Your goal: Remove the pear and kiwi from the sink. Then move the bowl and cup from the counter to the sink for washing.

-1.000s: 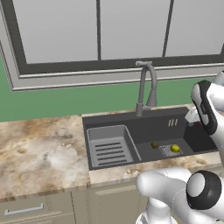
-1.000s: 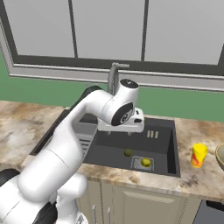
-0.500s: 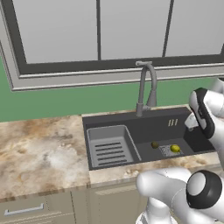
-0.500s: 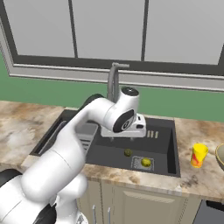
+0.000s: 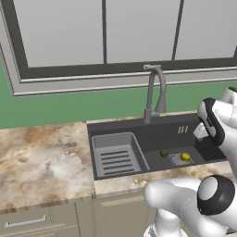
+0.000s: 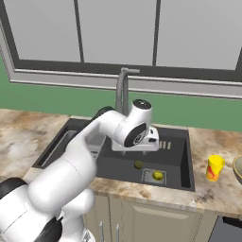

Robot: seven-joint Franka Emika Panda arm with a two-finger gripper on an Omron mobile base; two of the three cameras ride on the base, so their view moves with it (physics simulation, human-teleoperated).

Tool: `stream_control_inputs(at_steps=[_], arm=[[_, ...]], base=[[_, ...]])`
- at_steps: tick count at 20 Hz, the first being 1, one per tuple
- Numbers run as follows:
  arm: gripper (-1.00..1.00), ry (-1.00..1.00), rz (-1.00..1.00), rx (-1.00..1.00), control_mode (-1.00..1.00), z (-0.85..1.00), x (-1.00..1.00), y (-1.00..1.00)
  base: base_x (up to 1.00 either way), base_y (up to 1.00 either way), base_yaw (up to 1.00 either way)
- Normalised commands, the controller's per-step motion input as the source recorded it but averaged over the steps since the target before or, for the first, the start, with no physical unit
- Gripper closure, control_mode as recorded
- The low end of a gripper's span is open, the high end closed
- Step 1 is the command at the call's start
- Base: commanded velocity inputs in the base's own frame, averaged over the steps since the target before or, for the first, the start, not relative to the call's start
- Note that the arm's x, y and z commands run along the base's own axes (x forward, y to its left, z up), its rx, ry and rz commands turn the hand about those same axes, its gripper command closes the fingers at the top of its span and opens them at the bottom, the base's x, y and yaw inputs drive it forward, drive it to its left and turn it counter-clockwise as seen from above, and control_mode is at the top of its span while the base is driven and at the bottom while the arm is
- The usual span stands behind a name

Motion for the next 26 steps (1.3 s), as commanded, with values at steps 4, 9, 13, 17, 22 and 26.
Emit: stream_control_inputs(at_steps=[4,9,13,17,22,26], arm=[[-1.00,0.03,0.00,0.00,-1.00,-0.20,0.15,-0.11],[-1.00,0.01,0.00,0.00,-1.00,-0.21,0.14,-0.11],[-1.00,0.00,0.00,0.00,-1.00,-0.21,0.14,-0.12],[-1.00,0.00,0.00,0.00,-1.00,-0.21,0.13,-0.10],[-1.00,0.00,0.00,0.00,-1.00,-0.22,0.14,-0.06],[-1.00,0.05,0.00,0.06,-1.00,-0.23,0.14,-0.10]], base=[[0.00,0.00,0.00],[0.00,0.00,0.00],[0.00,0.00,0.00],[0.00,0.00,0.00],[0.00,0.00,0.00],[0.00,0.00,0.00]])
